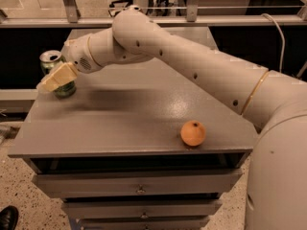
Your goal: Move green can near orange
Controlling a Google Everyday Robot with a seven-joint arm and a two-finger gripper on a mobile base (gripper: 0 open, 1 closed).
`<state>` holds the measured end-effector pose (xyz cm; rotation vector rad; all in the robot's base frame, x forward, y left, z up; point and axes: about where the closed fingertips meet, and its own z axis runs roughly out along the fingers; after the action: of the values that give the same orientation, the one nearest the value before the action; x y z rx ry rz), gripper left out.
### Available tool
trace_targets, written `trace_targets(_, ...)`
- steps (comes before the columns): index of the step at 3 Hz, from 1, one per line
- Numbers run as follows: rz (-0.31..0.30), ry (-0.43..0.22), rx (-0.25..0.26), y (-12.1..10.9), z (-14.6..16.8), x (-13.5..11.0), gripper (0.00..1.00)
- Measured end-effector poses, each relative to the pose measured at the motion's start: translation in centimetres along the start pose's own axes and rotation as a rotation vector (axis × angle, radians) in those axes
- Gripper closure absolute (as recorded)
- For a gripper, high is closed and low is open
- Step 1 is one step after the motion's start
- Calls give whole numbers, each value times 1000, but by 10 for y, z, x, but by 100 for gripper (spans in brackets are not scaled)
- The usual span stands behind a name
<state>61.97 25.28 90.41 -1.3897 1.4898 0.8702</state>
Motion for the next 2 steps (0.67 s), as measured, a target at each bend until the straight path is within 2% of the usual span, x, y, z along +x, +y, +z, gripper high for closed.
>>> trace_targets(1,12,-23,-12,2,19,4,23)
trace_targets(2,16,-32,-8,1,21,7,47)
